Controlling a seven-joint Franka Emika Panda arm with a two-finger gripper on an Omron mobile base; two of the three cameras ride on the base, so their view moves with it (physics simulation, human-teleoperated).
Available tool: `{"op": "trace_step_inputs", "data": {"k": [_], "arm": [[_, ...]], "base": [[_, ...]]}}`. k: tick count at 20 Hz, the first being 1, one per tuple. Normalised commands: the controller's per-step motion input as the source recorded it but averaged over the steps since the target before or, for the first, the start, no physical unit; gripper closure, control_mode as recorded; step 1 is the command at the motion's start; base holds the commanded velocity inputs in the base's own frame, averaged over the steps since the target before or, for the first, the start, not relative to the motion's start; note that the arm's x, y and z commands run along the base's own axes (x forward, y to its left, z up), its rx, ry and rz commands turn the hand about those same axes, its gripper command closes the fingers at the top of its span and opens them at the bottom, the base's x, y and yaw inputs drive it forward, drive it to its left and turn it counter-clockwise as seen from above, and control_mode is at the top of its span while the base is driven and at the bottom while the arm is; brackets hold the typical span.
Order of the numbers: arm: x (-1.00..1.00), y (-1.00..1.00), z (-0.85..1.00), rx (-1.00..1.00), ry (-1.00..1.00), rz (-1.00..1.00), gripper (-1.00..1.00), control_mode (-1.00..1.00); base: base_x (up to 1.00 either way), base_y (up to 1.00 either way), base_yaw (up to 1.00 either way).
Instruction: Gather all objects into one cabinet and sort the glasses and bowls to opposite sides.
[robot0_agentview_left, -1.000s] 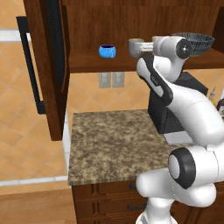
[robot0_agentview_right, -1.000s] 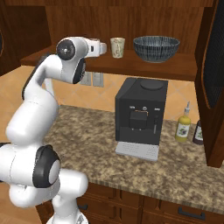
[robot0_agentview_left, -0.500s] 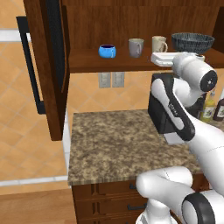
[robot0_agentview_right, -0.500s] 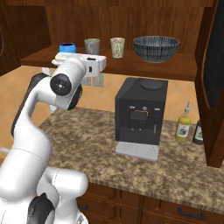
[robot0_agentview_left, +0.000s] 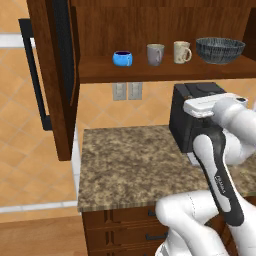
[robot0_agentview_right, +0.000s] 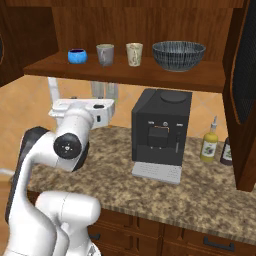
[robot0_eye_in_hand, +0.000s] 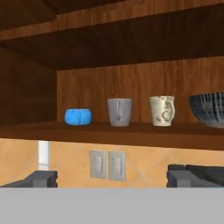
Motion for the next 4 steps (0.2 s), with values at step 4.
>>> {"op": "trace_step_inputs", "data": {"k": [4], "arm": [[-0.91,-0.01,-0.48,-0.11,0.07,0.16,-1.00,-1.00]], "base": [[0.00,0.00,0.00]]}}
